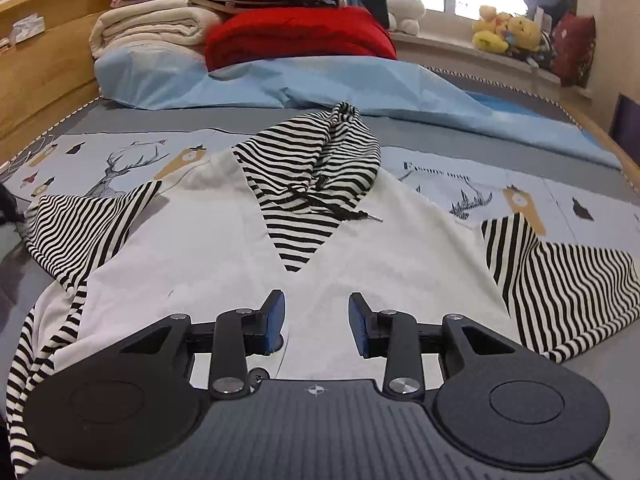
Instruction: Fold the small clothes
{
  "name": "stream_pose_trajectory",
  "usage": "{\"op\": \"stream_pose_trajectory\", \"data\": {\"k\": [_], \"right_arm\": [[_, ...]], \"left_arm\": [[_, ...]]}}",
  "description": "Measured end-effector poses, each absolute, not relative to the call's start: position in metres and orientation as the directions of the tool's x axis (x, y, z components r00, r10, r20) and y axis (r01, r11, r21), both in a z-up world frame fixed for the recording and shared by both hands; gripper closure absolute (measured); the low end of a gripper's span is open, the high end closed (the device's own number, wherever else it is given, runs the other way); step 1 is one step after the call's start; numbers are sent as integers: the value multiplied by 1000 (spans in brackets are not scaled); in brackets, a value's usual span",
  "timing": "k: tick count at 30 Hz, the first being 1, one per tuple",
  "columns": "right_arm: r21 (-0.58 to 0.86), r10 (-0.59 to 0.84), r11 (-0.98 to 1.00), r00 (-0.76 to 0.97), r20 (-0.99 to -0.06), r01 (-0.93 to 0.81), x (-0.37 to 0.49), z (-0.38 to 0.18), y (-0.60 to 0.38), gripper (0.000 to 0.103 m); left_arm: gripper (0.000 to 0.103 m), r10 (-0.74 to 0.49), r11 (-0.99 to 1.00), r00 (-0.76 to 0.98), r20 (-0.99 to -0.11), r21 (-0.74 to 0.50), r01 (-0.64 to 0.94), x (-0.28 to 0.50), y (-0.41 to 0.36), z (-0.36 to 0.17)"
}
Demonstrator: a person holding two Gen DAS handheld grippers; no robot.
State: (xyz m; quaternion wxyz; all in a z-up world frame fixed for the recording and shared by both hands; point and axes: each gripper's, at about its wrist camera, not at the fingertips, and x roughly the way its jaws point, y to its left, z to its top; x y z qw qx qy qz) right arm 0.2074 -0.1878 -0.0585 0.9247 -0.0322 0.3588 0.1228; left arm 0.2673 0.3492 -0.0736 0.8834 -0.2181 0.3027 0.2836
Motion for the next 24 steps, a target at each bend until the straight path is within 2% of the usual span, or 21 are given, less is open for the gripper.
{"op": "stream_pose_trajectory", "data": {"k": [5, 7, 9, 12, 16, 18, 20, 24], "right_arm": [[49, 178, 979, 700, -692, -200, 215, -64, -195, 67], [68, 170, 983, 700, -693, -171, 218, -66, -199, 69], [96, 171, 985, 699, -694, -146, 221, -68, -205, 76], [108, 149, 989, 709, -690, -103, 225, -70, -214, 80], [119, 91, 993, 708, -701, -10, 231, -74, -234, 80], [143, 65, 988, 698, -713, 54, 235, -78, -248, 80], [176, 53, 978, 683, -728, 112, 239, -84, -262, 80], [261, 102, 953, 647, -756, 155, 250, -100, -276, 79]], "left_arm": [[98, 73, 901, 844, -531, -328, -285, 280, 230, -22], [98, -80, 921, 856, -510, -366, -132, 285, 173, -15], [98, -191, 924, 843, -503, -382, -19, 288, 122, -13], [98, -346, 900, 786, -513, -419, 123, 292, 49, -21], [97, -466, 864, 692, -552, -452, 221, 295, -19, -38], [89, -502, 846, 651, -569, -479, 234, 297, -34, -45], [85, -538, 826, 619, -572, -504, 252, 302, -34, -48], [82, -469, 858, 673, -572, -474, 195, 315, 0, -40]]}}
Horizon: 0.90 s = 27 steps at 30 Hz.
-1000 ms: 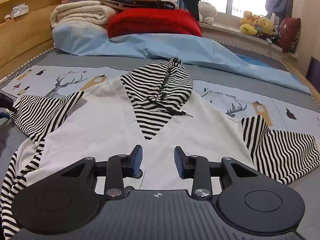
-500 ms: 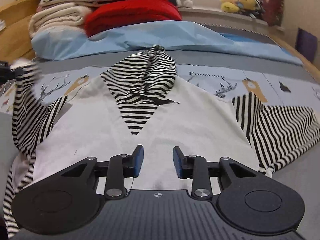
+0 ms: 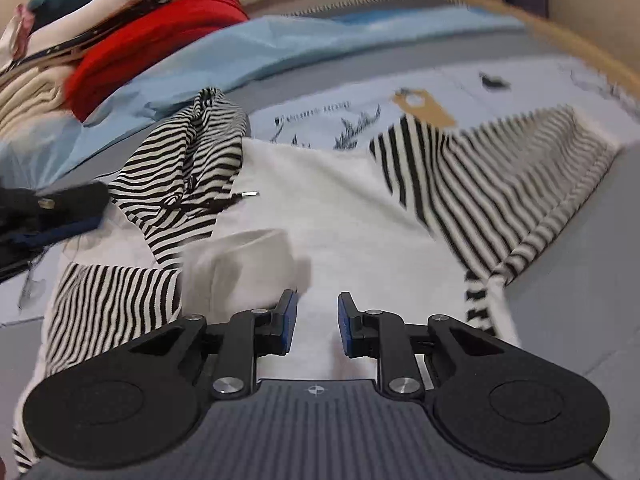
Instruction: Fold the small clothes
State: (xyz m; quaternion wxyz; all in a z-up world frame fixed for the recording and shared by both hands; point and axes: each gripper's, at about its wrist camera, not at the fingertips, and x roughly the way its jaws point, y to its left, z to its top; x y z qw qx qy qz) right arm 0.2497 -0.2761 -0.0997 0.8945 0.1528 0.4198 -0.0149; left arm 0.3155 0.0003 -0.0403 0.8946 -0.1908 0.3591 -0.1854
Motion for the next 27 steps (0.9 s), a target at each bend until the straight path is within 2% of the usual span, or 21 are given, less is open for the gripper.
{"op": "stream_pose_trajectory", "data": {"k": [4, 7, 12, 16, 18, 20, 23, 27], "right_arm": [[327, 157, 931, 635, -756, 159, 264, -109, -275, 79], [373, 204, 913, 609, -766, 164, 278, -119, -270, 69], [395, 166, 868, 572, -803, 302, 291, -135, -277, 68], [534, 202, 768, 658, -725, 352, 277, -116, -294, 68], [572, 217, 750, 694, -686, 331, 272, -105, -298, 64], [558, 237, 766, 667, -706, 318, 276, -108, -297, 59], [539, 261, 761, 591, -764, 361, 279, -127, -298, 59], [536, 262, 762, 585, -768, 363, 278, -126, -299, 58]], "left_arm": [[82, -293, 888, 720, -629, -458, -39, 336, 70, -45], [82, -167, 884, 694, -701, -418, -210, 348, 119, -57], [82, -90, 835, 609, -788, -393, -385, 359, 173, -81], [82, -74, 826, 600, -797, -386, -411, 361, 191, -81], [82, -73, 829, 610, -789, -388, -403, 361, 187, -79], [82, -78, 833, 618, -783, -391, -391, 355, 186, -73], [82, -77, 837, 616, -784, -386, -387, 355, 180, -72], [82, -65, 833, 605, -793, -377, -405, 355, 183, -75]]}}
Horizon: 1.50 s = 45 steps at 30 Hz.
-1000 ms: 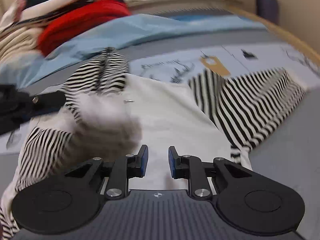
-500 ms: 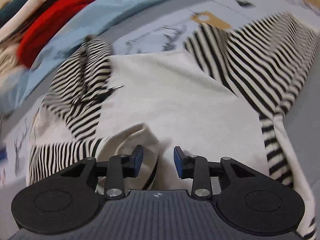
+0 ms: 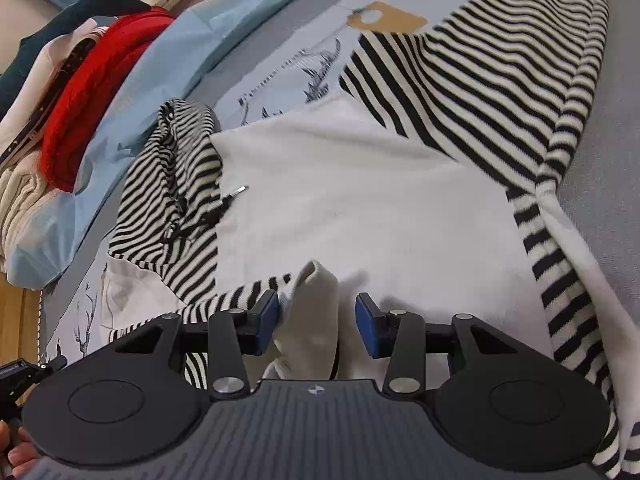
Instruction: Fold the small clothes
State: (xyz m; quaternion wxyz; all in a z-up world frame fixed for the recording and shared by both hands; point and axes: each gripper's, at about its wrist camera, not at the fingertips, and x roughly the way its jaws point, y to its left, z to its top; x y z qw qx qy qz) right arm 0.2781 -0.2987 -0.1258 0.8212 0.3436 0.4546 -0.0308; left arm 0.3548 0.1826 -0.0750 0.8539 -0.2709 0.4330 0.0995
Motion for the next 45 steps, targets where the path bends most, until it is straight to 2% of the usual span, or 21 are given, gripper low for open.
{"op": "stream_pose_trajectory", "data": {"k": [6, 11, 13, 14, 15, 19, 23, 24, 25, 27, 29, 30, 32, 35, 38, 40, 42, 45], "right_arm": [[575, 315, 767, 614, -724, 284, 279, -109, -294, 55], [391, 220, 860, 453, -864, 328, 290, -136, -283, 55], [371, 205, 862, 431, -879, 346, 290, -144, -283, 65], [363, 196, 873, 446, -873, 327, 293, -142, -281, 85], [355, 189, 885, 466, -864, 301, 295, -138, -278, 99], [431, 258, 893, 635, -728, 132, 298, -102, -270, 99], [540, 368, 838, 812, -452, -78, 289, -55, -281, 99], [543, 361, 836, 823, -438, -78, 287, -54, -288, 99], [533, 337, 845, 819, -465, -44, 290, -57, -293, 99], [453, 242, 886, 732, -636, 101, 306, -83, -303, 99], [310, 133, 920, 558, -820, 237, 320, -120, -311, 98], [260, 83, 919, 499, -863, 297, 322, -134, -317, 94], [270, 53, 896, 520, -853, 352, 318, -134, -324, 94], [255, 16, 926, 644, -765, 279, 312, -108, -315, 94], [340, 132, 924, 687, -714, 176, 310, -98, -303, 85], [378, 201, 908, 603, -772, 182, 316, -114, -304, 82], [306, 167, 919, 459, -873, 247, 319, -140, -304, 84], [309, 152, 914, 482, -863, 263, 314, -134, -307, 82]], "left_arm": [[82, -60, 840, 602, -796, -366, -401, 357, 182, -76], [82, -58, 839, 594, -802, -362, -406, 360, 179, -79], [82, -62, 836, 593, -803, -366, -409, 361, 179, -80], [82, -63, 834, 593, -803, -369, -410, 362, 180, -81], [82, -62, 832, 593, -803, -369, -414, 363, 181, -81], [82, -53, 831, 591, -805, -364, -421, 365, 185, -82], [82, -51, 834, 585, -809, -356, -420, 366, 187, -84], [82, -50, 834, 582, -811, -355, -422, 366, 187, -84], [82, -46, 834, 579, -814, -351, -426, 366, 188, -85], [82, -42, 833, 576, -817, -347, -432, 367, 189, -86], [82, -53, 832, 572, -818, -353, -428, 368, 188, -88], [82, -60, 832, 570, -820, -356, -426, 369, 188, -89], [82, -70, 834, 561, -825, -357, -421, 370, 186, -93], [82, -90, 843, 545, -834, -355, -405, 372, 181, -99], [82, -138, 833, 525, -840, -385, -397, 372, 180, -111], [82, -137, 831, 482, -866, -365, -420, 373, 181, -124], [82, -77, 841, 411, -909, -281, -463, 373, 184, -138], [82, -24, 836, 386, -922, -230, -498, 370, 187, -140]]}}
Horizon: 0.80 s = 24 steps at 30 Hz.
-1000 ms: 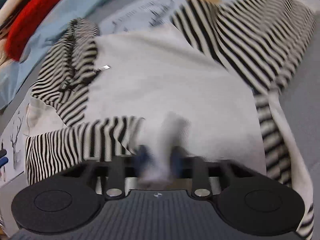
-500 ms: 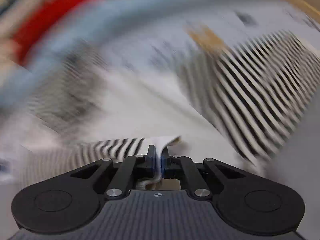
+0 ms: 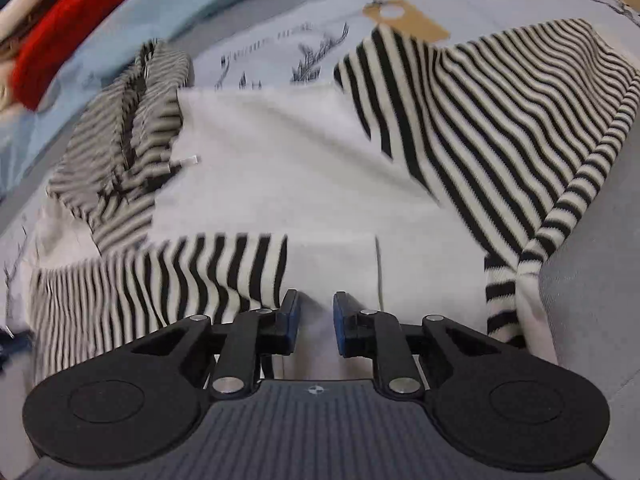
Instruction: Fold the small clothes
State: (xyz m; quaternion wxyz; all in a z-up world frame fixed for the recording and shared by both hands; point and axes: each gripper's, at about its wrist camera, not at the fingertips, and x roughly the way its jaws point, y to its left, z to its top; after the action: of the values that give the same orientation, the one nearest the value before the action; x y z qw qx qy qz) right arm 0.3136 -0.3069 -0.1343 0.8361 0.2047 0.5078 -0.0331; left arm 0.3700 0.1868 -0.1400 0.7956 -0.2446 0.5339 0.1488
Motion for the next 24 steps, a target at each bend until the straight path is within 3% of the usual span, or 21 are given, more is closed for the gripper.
{"op": "stream_pose_trajectory", "data": {"k": [3, 6, 8, 10, 14, 22, 24], "right_arm": [[316, 146, 919, 539, -830, 238, 311, -123, -308, 82], [318, 168, 913, 472, -865, 257, 313, -135, -312, 81], [303, 159, 916, 454, -877, 263, 312, -141, -312, 81], [304, 149, 918, 486, -861, 256, 313, -134, -313, 81], [342, 137, 904, 585, -799, 256, 307, -112, -330, 81], [356, -28, 851, 710, -703, 385, 295, -98, -418, 81], [378, -71, 820, 731, -678, 430, 290, -99, -453, 87]], "left_arm": [[82, -82, 838, 472, -878, -317, -443, 368, 177, -117], [81, -152, 840, 477, -865, -368, -399, 370, 164, -117], [81, -178, 819, 382, -907, -352, -453, 373, 166, -142], [89, -171, 804, 347, -922, -334, -492, 371, 169, -158], [85, -101, 871, 421, -902, -285, -401, 374, 143, -129], [82, -152, 893, 458, -876, -320, -317, 379, 104, -118], [82, -148, 901, 466, -873, -313, -300, 380, 97, -117]]}}
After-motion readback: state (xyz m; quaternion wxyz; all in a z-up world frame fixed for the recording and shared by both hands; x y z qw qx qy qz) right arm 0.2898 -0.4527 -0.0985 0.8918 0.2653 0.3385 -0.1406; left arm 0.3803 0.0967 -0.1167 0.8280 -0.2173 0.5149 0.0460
